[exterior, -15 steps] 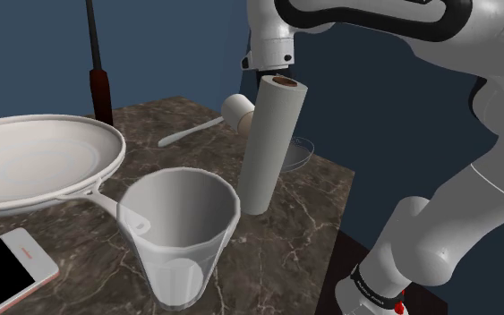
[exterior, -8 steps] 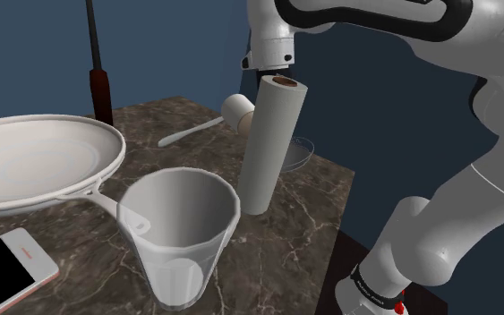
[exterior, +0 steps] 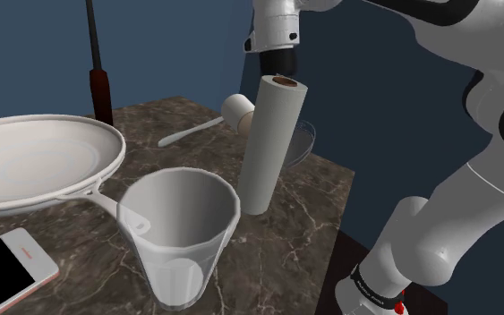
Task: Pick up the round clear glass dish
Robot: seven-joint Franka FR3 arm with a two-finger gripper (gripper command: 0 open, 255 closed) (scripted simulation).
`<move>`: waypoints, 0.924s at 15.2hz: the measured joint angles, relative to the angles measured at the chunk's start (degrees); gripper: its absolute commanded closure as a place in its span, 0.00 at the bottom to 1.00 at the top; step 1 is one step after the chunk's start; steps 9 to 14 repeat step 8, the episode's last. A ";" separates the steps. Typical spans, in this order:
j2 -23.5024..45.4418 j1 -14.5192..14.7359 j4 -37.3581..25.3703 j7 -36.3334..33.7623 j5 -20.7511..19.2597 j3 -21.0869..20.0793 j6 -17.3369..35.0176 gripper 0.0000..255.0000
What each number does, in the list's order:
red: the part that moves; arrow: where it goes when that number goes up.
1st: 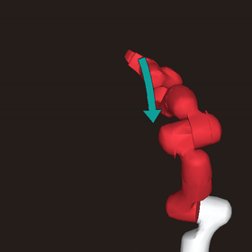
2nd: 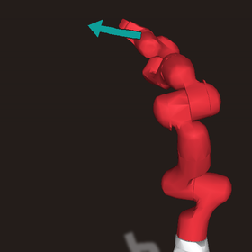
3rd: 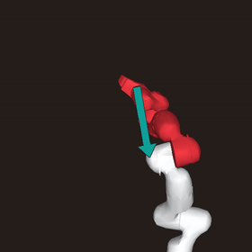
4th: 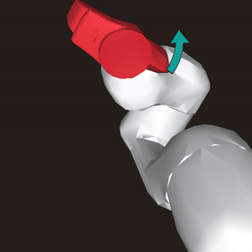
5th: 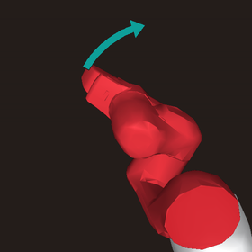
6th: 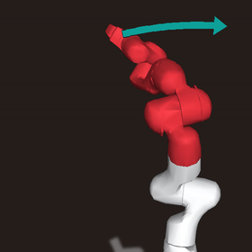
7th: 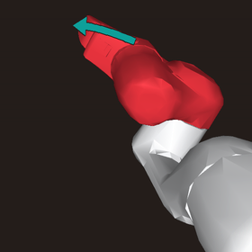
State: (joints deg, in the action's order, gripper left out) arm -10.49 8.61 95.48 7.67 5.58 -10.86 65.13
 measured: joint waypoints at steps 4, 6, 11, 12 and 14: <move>1.01 -0.04 -4.19 -0.25 -0.07 0.04 -3.20 1.00; 1.71 -0.03 -6.67 -0.52 -0.08 0.00 -4.98 1.00; 2.44 -0.02 -8.73 -0.72 -0.12 -0.04 -6.32 1.00; 2.44 -0.02 -8.73 -0.72 -0.12 -0.04 -6.32 1.00; 2.44 -0.02 -8.73 -0.72 -0.12 -0.04 -6.32 1.00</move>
